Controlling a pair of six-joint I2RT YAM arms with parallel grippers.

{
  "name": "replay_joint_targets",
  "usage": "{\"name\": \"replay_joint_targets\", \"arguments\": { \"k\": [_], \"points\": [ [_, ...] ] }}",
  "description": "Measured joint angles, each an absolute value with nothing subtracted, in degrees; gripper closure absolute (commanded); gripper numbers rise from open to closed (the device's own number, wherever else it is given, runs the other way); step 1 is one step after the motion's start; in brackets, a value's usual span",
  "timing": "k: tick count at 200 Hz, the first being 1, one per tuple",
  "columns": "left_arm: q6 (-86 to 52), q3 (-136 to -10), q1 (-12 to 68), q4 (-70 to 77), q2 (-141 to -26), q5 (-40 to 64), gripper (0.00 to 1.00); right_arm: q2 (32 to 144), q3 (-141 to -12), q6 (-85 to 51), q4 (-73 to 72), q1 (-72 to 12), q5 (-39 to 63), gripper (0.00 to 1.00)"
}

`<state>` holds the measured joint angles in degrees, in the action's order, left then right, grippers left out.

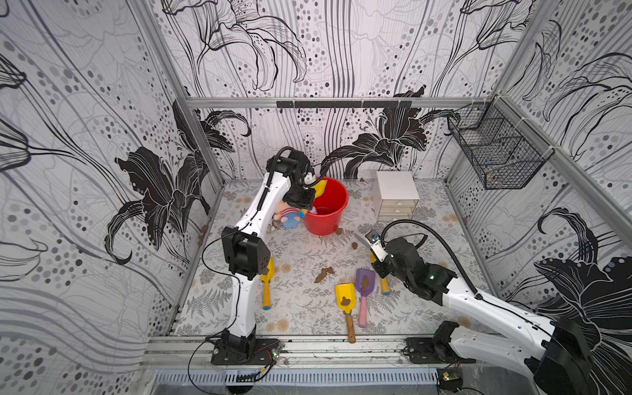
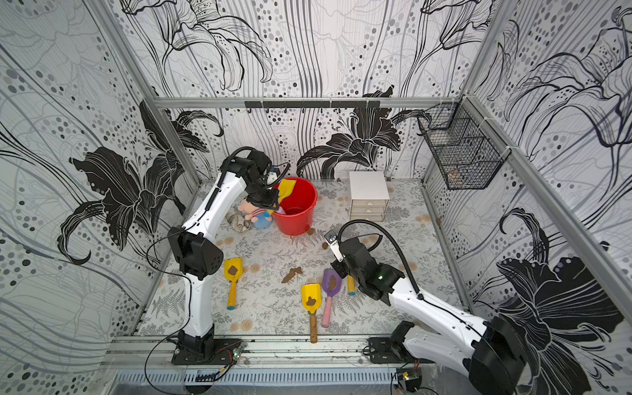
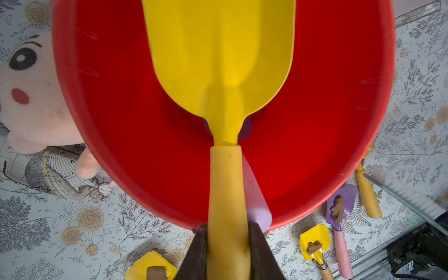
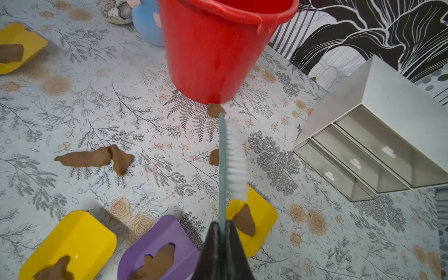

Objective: Brush the soil off the hand trowel and place it into the bucket
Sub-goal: Place the hand trowel in the bucket.

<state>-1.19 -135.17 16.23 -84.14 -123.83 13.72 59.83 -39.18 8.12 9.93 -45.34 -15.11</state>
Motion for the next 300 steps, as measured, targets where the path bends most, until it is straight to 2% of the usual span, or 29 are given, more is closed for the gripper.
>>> {"name": "replay_joint_targets", "arguments": {
  "k": [86, 184, 300],
  "points": [
    [-1.08, -135.59, 15.11, -83.13, -123.79, 18.06, 0.81, 62.70, -39.18, 7.84, 9.89, -45.34, -14.28, 1.00],
    [-1.56, -135.59, 13.23, -82.15, -123.72, 17.82, 0.81, 63.00, -39.18, 7.03, 9.19, -45.34, -14.09, 1.00],
    [0.64, -135.59, 15.73, -83.31, -127.04, 13.98, 0.73, 63.00, -39.09, 6.85, 8.58, -45.34, -14.09, 1.00]
  ]
}}
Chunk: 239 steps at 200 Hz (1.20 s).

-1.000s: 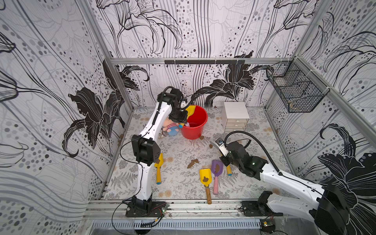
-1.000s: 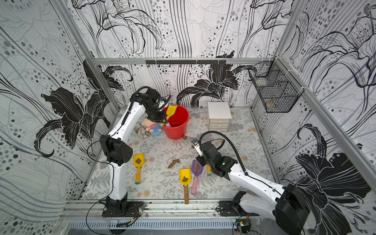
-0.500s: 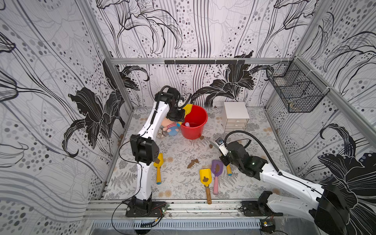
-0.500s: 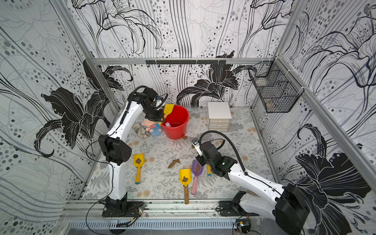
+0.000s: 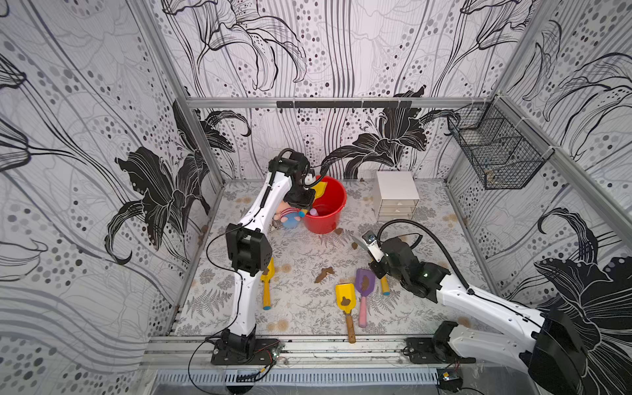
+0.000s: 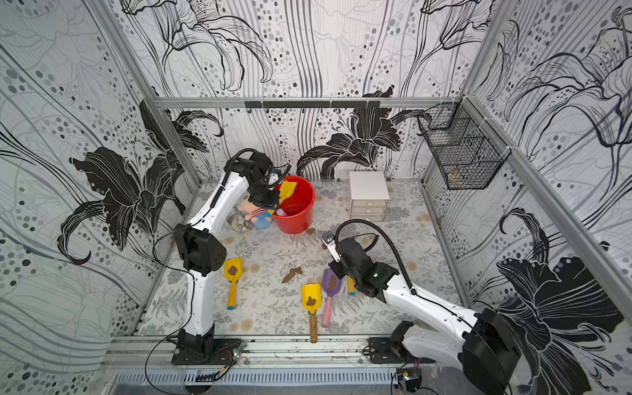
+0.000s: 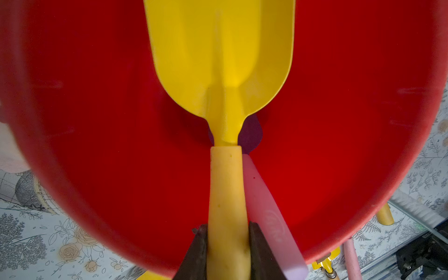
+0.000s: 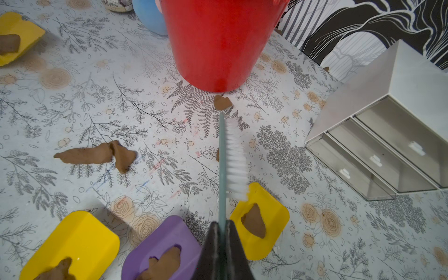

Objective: Brush the soil off the hand trowel and place it into the bucket
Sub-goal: Place the hand trowel in the bucket.

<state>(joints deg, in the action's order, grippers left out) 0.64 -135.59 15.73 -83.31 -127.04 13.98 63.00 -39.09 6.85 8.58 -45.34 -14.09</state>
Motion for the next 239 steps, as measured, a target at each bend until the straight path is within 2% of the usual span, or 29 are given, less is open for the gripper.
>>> {"name": "replay_joint_targets", "arguments": {
  "k": [137, 185, 218, 239],
  "points": [
    [0.54, -140.16, 16.14, -83.94, -131.15, 13.10, 0.67, 63.48, -39.09, 6.81, 8.16, -45.34, -14.09, 1.00],
    [-0.78, -142.23, 16.14, -83.13, -130.61, 13.34, 0.61, 63.48, -39.09, 6.39, 8.16, -45.34, -14.09, 1.00],
    [-3.01, -140.70, 16.14, -80.14, -126.28, 12.84, 0.57, 63.48, -39.09, 4.56, 8.19, -45.32, -12.97, 1.00],
    [-5.45, -132.25, 16.14, -75.35, -116.81, 12.08, 0.55, 63.48, -39.09, 2.31, 8.16, -45.32, -10.44, 1.00]
  ]
}}
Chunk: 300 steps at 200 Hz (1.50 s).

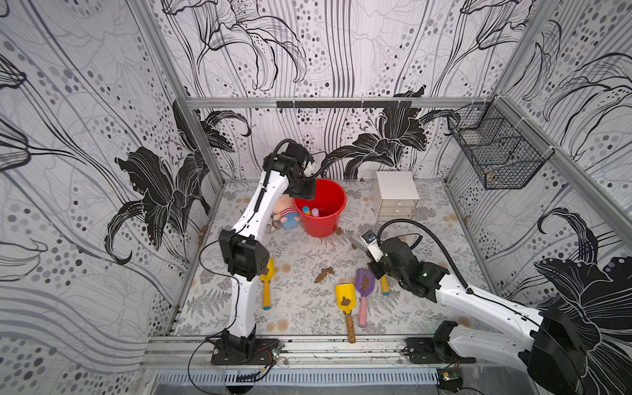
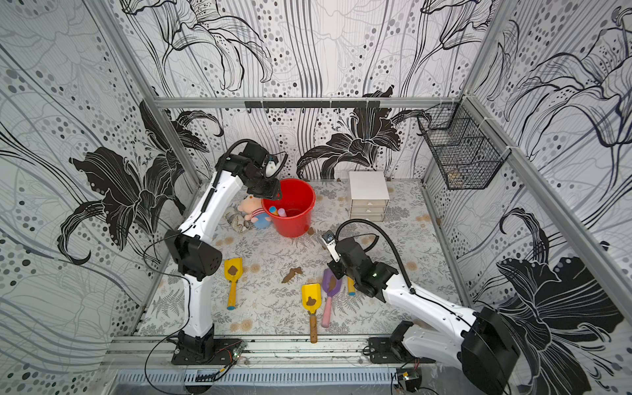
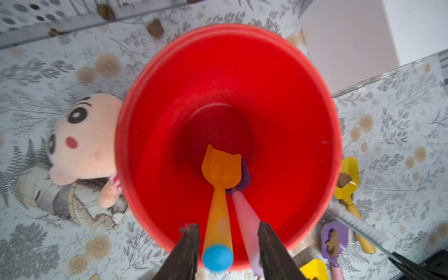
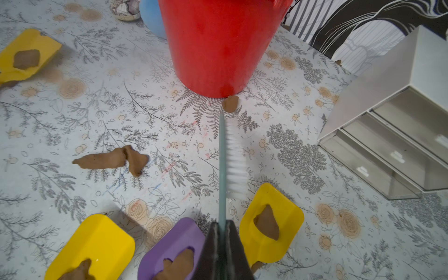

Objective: Brush the soil off the hand trowel and place it into the bucket
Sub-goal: Place the hand trowel in the bucket, then adjust the hand trowel at the center of the board.

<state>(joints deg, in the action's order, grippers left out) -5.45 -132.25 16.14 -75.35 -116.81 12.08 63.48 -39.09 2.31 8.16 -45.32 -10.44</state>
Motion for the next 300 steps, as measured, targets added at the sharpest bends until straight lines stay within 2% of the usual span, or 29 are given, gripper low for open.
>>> {"name": "replay_joint_targets", "arguments": {
  "k": [60, 90, 121, 146, 214, 264, 300],
  "points": [
    [-17.80, -81.62, 16.14, -53.74, -75.61, 10.09, 0.50, 62.85, -38.04, -5.98, 5.21, -45.34, -0.99, 1.00],
    [-25.98, -58.81, 16.14, -49.82, -64.01, 6.90, 0.48, 62.72, -37.15, -8.91, 2.85, -45.34, 2.13, 1.00],
    [-34.63, -42.26, 16.29, -50.15, -55.61, 1.48, 0.42, 64.27, -36.84, -10.52, -0.54, -45.34, 4.82, 1.00],
    [-41.52, -37.91, 18.74, -51.29, -52.16, -3.42, 0.38, 67.37, -36.84, -11.16, -2.24, -45.34, 6.37, 1.00],
    [-50.76, -29.28, 19.62, -45.78, -54.13, -8.27, 0.36, 68.79, -35.97, -12.45, -4.64, -45.34, 8.62, 1.00],
    [-53.87, -28.88, 20.67, -44.21, -54.37, -8.27, 0.35, 68.62, -35.70, -12.51, -5.02, -45.34, 8.64, 1.00],
    [-56.86, -23.49, 20.80, -41.82, -52.29, -6.39, 0.37, 68.49, -35.44, -12.64, -5.15, -45.34, 8.67, 1.00]
  ]
}}
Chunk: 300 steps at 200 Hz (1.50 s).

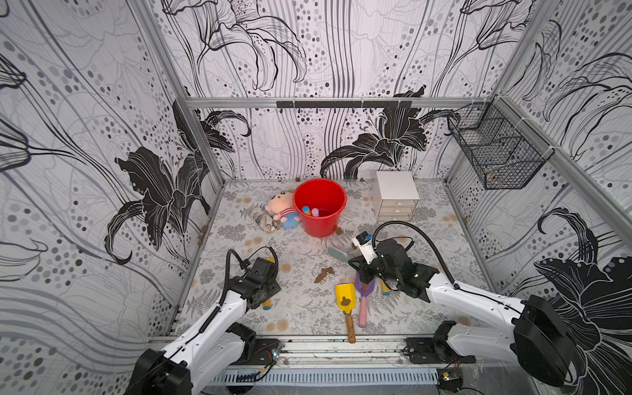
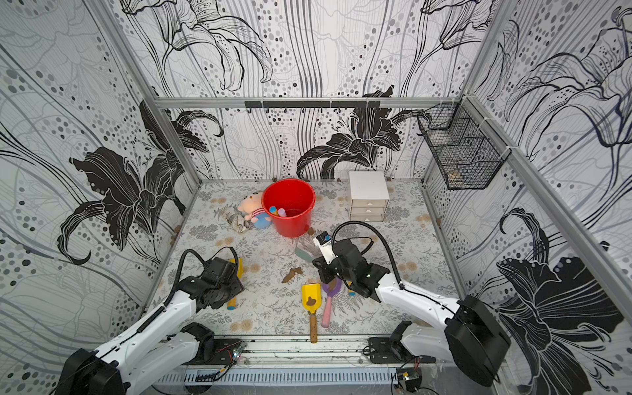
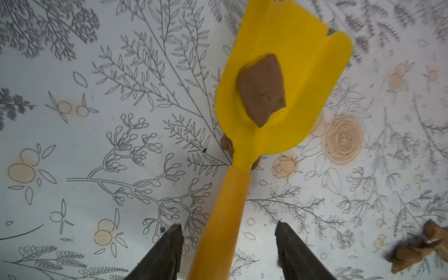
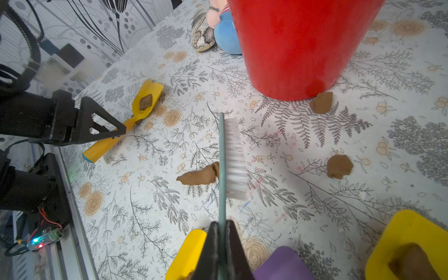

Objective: Brush the soil off the hand trowel and place it into the bucket
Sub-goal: Adjust the hand trowel at the center of the board.

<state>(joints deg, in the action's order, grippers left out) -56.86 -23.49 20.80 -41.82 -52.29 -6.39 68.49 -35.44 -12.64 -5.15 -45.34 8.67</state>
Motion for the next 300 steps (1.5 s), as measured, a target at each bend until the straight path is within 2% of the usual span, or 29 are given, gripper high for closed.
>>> {"name": "replay_joint_targets", "arguments": {
  "k": [58, 138, 164, 221, 261, 300],
  "points": [
    [-56.95, -23.44, 22.00, -39.05, -56.93, -5.72, 0.51, 68.47, -35.42, -12.64, -5.21, -45.34, 8.84, 1.00],
    [-52.99, -27.18, 25.67, -30.63, -66.87, -5.89, 0.82, 68.01, -35.27, -13.32, -5.19, -45.34, 7.57, 1.00],
    [-51.37, -29.61, 28.64, -30.41, -70.39, -5.78, 0.88, 67.77, -35.24, -14.28, -5.19, -45.34, 6.07, 1.00],
    [-46.13, -36.99, 34.87, -30.35, -77.82, -4.40, 0.88, 67.11, -34.68, -15.64, -4.67, -45.21, 1.80, 1.00],
    [-42.44, -39.31, 36.97, -29.08, -82.87, -3.88, 0.82, 67.11, -34.57, -15.70, -3.86, -45.06, -0.12, 1.00],
    [-39.90, -40.05, 37.54, -29.06, -83.94, -3.49, 0.70, 66.72, -34.57, -15.68, -3.29, -45.06, -1.41, 1.00]
  ]
}}
